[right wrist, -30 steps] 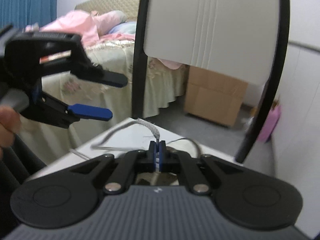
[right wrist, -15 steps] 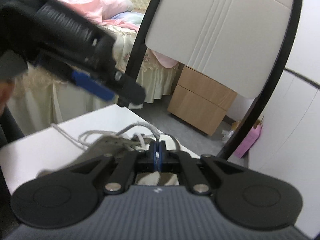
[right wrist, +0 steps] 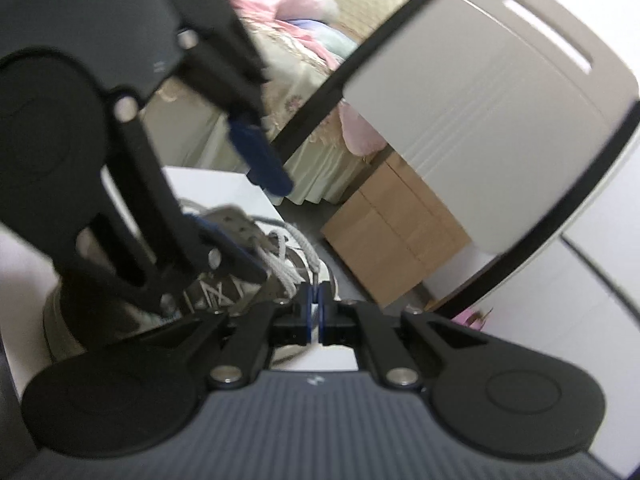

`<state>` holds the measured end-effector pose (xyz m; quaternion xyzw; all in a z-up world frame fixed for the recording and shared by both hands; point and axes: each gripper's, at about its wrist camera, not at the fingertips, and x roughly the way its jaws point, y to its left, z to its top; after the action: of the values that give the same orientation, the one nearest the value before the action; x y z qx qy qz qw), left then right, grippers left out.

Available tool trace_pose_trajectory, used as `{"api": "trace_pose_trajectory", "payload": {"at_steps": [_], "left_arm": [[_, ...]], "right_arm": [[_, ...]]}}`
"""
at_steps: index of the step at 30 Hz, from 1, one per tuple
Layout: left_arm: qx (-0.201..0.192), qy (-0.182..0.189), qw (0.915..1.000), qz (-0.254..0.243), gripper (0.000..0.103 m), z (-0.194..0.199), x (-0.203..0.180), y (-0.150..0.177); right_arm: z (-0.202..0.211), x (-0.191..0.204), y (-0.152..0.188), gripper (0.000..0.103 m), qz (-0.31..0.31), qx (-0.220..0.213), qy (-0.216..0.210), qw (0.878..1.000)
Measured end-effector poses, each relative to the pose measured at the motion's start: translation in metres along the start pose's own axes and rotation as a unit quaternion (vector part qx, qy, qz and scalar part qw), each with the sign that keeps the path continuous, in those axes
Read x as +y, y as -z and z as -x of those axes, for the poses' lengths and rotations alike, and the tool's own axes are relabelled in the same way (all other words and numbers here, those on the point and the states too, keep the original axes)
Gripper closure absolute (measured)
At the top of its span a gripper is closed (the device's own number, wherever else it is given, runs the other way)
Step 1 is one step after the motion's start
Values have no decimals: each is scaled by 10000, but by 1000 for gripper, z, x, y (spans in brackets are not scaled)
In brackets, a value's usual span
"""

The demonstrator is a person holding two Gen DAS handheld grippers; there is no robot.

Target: Lace up shoes with both hands

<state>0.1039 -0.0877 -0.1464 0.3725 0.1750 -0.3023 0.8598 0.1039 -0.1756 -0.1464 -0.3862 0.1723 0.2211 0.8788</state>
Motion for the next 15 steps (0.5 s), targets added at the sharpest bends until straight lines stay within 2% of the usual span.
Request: {"api": "trace_pose_trajectory", "payload": {"at_steps": [3, 5, 10, 15], "left_arm": [[52, 5, 9985, -540, 51, -2, -16, 3], [-16, -126, 9955, -934, 51, -1, -27, 4], [-103, -243, 9906, -1342, 49, 2, -34, 1], [-241, -356, 9791, -1986, 49, 7, -39, 2]], "right_arm": [[4, 4, 7, 100, 356, 28, 59, 9993], [7, 6, 11, 100, 577, 38, 72, 9983], [14, 6, 15, 100, 778, -69, 1, 9969], [18, 13, 8, 100, 923, -229, 21, 9955]]}}
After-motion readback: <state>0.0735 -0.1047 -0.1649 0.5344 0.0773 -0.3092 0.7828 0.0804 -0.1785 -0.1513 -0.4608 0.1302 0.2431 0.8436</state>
